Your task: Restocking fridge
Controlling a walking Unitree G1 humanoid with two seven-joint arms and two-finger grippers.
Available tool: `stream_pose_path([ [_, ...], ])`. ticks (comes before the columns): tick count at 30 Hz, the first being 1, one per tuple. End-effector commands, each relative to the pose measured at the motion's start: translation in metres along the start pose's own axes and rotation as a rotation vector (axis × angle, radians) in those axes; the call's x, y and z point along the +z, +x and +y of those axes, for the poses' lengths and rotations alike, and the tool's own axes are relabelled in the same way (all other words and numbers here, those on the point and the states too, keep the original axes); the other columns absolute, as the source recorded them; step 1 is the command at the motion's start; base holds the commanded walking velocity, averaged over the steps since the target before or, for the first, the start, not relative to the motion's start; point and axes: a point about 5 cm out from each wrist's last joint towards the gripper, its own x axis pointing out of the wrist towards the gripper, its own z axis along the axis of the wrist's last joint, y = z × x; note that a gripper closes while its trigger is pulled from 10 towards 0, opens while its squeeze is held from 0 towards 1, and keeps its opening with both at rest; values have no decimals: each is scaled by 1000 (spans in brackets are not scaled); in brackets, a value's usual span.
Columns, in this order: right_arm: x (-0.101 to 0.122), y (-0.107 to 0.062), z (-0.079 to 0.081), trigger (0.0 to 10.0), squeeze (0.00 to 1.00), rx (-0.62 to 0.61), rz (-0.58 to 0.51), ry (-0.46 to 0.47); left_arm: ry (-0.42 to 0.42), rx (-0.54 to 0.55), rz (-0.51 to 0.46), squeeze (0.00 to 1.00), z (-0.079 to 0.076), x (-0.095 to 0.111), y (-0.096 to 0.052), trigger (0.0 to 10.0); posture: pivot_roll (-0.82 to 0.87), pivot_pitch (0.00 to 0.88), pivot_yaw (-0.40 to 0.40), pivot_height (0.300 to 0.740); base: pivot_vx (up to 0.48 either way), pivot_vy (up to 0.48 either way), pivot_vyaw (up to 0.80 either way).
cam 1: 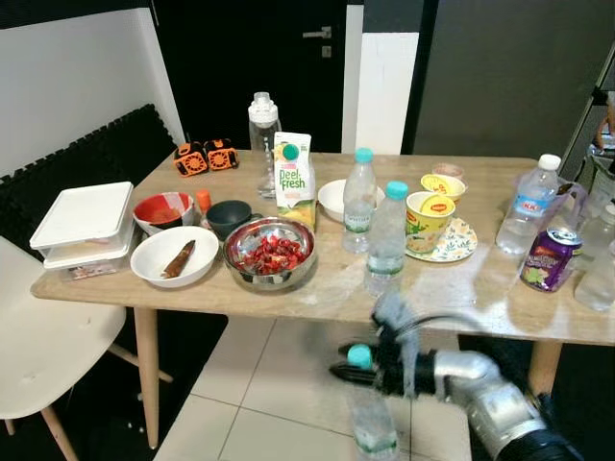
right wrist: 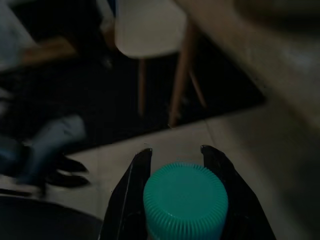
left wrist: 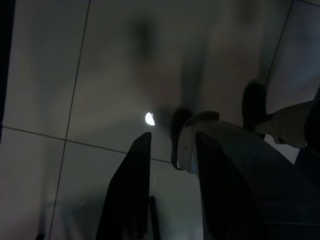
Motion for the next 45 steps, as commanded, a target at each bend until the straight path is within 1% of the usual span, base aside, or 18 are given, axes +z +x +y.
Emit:
stream_pose_path([
  [1, -10, 4, 0, 10000, 0, -42, 14, -9, 10, 2, 18, 0, 0, -3, 0, 10000, -68, 0, -5, 740, 0, 0, 0],
  [3, -23, 5, -1, 10000, 0, -89, 66, -17, 12, 3, 18, 0, 0, -3, 0, 10000, -68, 0, -5, 740, 0, 0, 0],
  [4, -23, 5, -1, 10000, 0, -89, 66, -17, 12, 3, 18, 0, 0, -3, 0, 10000, -68, 0, -5, 740, 0, 0, 0],
  [5, -42, 4, -3, 10000, 0, -152, 164, -48, 15, 4, 19, 0, 0, -3, 0, 10000, -68, 0, -5, 740, 0, 0, 0],
  [7, -53, 2, -4, 10000, 0, -190, 224, -75, 16, 5, 19, 0, 0, -3, 0, 10000, -68, 0, -5, 740, 0, 0, 0],
  [10, -77, -8, -6, 10000, 0, -284, 302, -41, 10, 5, 16, 0, 0, -2, 0, 10000, -69, 0, -5, 740, 0, 0, 0],
  [13, -99, -19, -6, 10000, 0, -392, 334, 37, 5, 3, 14, 0, -1, -3, 0, 10000, -68, 0, -7, 740, 0, 0, 0],
  [17, -107, -25, -5, 10000, 0, -441, 336, 79, 4, 3, 15, 0, -1, -3, 0, 10000, -68, 0, -7, 740, 0, 0, 0],
  [20, -131, -49, -5, 10000, 0, -625, 359, 218, -3, 6, 16, 0, -2, -4, 0, 10000, -65, 0, -11, 740, 0, 0, 0],
  [21, -131, -49, -5, 10000, 0, -625, 359, 218, -3, 6, 16, 0, -2, -4, 0, 10000, -65, 0, -11, 740, 0, 0, 0],
  [24, -153, -70, 0, 10000, 0, -742, 423, 295, -9, 12, 16, 0, 0, -5, 0, 10000, -63, 0, -12, 740, 0, 0, 0],
  [25, -153, -70, 0, 10000, 0, -742, 423, 295, -9, 12, 16, 0, 0, -5, 0, 10000, -63, 0, -12, 740, 0, 0, 0],
  [26, -165, -82, 5, 10000, 0, -791, 469, 324, -8, 15, 18, 0, 0, -5, -1, 10000, -63, 0, -12, 740, 0, 0, 0],
  [29, -169, -86, 8, 10000, 0, -812, 480, 345, -8, 17, 19, 0, 1, -5, -1, 10000, -64, 0, -12, 740, 0, 0, 0],
  [32, -183, -101, 15, 10000, 0, -887, 522, 415, -10, 22, 22, 0, 1, -5, -1, 10000, -67, 0, -11, 740, 0, 0, 0],
  [33, -183, -101, 15, 10000, 0, -887, 522, 415, -10, 22, 22, 0, 1, -5, -1, 10000, -67, 0, -11, 740, 0, 0, 0],
  [35, -193, -111, 23, 10000, 0, -930, 551, 479, -11, 22, 25, 0, 1, -5, -1, 10000, -68, 0, -8, 740, 0, 0, 0],
  [45, -208, -129, 35, 10000, 0, -1008, 608, 552, -16, 32, 30, 0, 2, -6, -1, 10000, -70, 0, -5, 740, 0, 0, 0],
])
